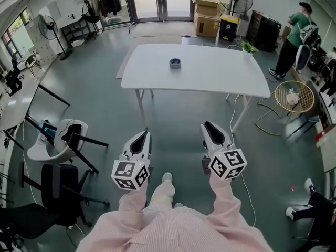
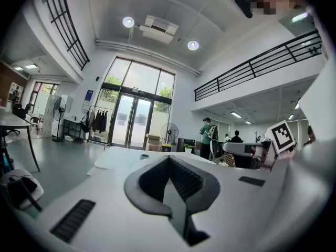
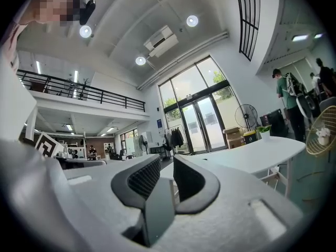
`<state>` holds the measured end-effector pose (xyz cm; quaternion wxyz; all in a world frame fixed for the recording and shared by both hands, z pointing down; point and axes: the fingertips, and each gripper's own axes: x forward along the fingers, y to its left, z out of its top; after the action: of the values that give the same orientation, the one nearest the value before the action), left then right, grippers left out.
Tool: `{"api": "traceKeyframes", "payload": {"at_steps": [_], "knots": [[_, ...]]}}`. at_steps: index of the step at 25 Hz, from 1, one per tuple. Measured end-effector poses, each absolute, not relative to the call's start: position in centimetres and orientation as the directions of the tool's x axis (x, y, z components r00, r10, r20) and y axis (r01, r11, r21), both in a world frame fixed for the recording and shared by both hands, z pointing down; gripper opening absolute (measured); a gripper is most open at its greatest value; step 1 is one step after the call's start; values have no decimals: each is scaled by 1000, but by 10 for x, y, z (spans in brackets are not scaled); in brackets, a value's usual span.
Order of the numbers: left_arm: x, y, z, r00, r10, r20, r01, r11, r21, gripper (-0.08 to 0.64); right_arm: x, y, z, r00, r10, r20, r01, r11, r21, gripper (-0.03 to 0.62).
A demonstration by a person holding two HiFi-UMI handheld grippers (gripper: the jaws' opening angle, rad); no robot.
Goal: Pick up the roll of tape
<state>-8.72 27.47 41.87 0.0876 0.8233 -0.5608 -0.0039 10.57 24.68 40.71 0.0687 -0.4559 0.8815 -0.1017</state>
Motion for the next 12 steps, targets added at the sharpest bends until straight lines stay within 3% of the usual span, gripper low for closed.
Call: {"api": "traceKeyframes", "payload": {"at_steps": [12], "knots": [[-111,152,415,400,-913,85,-908,-383,169,0,90,131,409,-525,-851,-30,-817,513,-263,98]]}}
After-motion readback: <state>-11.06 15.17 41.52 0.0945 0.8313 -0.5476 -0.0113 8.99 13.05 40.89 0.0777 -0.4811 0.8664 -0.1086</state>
